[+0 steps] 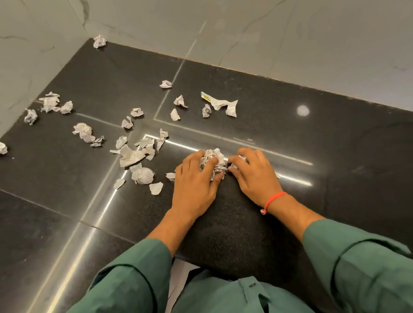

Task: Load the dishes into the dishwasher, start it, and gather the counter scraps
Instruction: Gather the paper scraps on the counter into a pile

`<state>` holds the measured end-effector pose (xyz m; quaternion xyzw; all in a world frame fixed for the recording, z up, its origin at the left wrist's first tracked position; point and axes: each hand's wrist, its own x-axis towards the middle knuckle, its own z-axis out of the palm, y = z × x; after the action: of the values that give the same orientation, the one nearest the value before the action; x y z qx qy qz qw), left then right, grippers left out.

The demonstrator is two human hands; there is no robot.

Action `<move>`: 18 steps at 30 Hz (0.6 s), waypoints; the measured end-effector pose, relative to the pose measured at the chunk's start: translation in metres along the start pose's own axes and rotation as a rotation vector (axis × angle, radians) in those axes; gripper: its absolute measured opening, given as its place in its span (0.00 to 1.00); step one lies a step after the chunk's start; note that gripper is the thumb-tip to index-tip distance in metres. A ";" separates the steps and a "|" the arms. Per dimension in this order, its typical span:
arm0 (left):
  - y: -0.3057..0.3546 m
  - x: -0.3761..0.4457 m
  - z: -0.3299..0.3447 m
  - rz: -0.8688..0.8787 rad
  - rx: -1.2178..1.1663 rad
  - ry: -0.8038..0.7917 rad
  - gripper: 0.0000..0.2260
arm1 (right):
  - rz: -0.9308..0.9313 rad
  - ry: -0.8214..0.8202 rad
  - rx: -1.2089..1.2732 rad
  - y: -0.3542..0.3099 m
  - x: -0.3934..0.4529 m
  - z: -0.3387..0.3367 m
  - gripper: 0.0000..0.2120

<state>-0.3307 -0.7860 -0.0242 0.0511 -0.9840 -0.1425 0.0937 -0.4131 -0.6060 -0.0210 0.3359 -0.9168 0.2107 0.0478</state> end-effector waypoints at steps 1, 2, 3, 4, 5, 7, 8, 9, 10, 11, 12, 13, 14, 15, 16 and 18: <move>0.001 0.000 0.000 -0.004 -0.005 0.005 0.18 | 0.028 -0.002 0.025 0.001 0.002 -0.001 0.16; 0.001 0.000 -0.001 -0.008 -0.010 0.005 0.18 | 0.059 -0.008 0.035 0.001 0.006 -0.004 0.17; 0.002 0.000 -0.001 -0.015 -0.016 0.002 0.18 | 0.087 -0.019 0.025 0.001 0.011 -0.007 0.19; 0.002 0.001 -0.002 -0.021 -0.023 -0.006 0.18 | 0.109 -0.030 0.001 0.000 0.017 -0.013 0.19; 0.003 0.001 -0.003 -0.027 -0.034 -0.017 0.18 | 0.132 -0.052 -0.016 0.002 0.023 -0.016 0.18; 0.005 0.002 -0.005 -0.035 -0.083 -0.039 0.20 | 0.225 -0.100 0.024 0.003 0.034 -0.024 0.16; 0.005 0.003 -0.006 -0.039 -0.101 -0.043 0.23 | 0.305 -0.090 0.115 0.004 0.038 -0.029 0.16; 0.006 0.005 -0.007 -0.037 -0.099 -0.043 0.27 | 0.402 -0.065 0.233 0.006 0.040 -0.034 0.17; 0.006 0.006 -0.009 -0.029 -0.077 -0.047 0.31 | 0.488 -0.033 0.335 0.008 0.040 -0.039 0.19; 0.006 0.009 -0.010 -0.014 -0.051 -0.058 0.35 | 0.554 -0.009 0.403 0.012 0.038 -0.041 0.20; 0.006 0.011 -0.010 0.013 -0.026 -0.072 0.37 | 0.606 0.002 0.463 0.014 0.035 -0.044 0.21; 0.006 0.013 -0.009 0.049 -0.009 -0.084 0.38 | 0.655 0.012 0.536 0.016 0.031 -0.045 0.21; 0.006 0.014 -0.007 0.090 0.000 -0.094 0.36 | 0.703 0.026 0.630 0.016 0.026 -0.049 0.21; 0.007 0.014 -0.006 0.126 0.006 -0.102 0.34 | 0.742 0.041 0.728 0.015 0.023 -0.052 0.22; 0.008 0.014 -0.004 0.158 0.006 -0.105 0.30 | 0.771 0.053 0.806 0.013 0.020 -0.056 0.22; 0.010 0.016 0.001 0.195 -0.021 -0.081 0.21 | 0.808 0.058 0.896 0.005 0.016 -0.064 0.22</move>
<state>-0.3470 -0.7778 -0.0191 -0.0517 -0.9857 -0.1451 0.0678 -0.4319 -0.5854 0.0389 -0.0573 -0.7921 0.5870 -0.1573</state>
